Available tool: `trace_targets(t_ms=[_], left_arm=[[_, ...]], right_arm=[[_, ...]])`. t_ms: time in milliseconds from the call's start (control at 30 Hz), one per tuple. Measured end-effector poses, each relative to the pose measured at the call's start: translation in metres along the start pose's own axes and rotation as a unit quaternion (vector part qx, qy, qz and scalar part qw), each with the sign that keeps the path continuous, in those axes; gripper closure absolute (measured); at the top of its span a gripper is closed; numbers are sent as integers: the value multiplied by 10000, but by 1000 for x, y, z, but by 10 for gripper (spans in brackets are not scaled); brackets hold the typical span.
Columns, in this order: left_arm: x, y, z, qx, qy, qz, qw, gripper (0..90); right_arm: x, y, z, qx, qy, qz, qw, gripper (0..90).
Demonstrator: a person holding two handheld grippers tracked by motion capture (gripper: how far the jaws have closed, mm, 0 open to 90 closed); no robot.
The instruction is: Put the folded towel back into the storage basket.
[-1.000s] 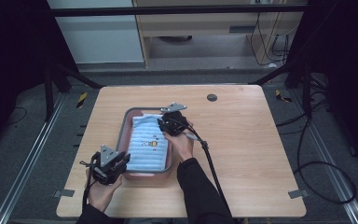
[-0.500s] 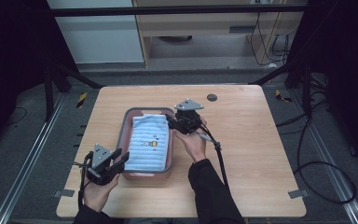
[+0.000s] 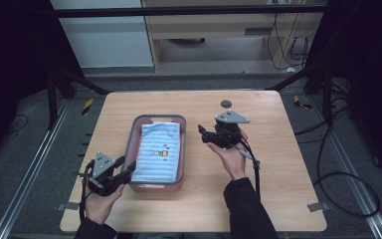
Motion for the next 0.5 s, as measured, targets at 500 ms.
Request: trace_targets(t_ms=[500], left_arm=[[0,0,12,-157,51,-126,9998,387]], right_arm=[[38,67,-29,166,-125,-89,9997,190]])
Point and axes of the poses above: each handheld gripper's, and its own axes: y roughly backward along the jaws, x roughly out of its underside, z roughly to its left, the point moved 5 cm from there along -y, roughly forward along the jaws, and after that the axes turned 14 degrees about -x, right-handed, at the moved point
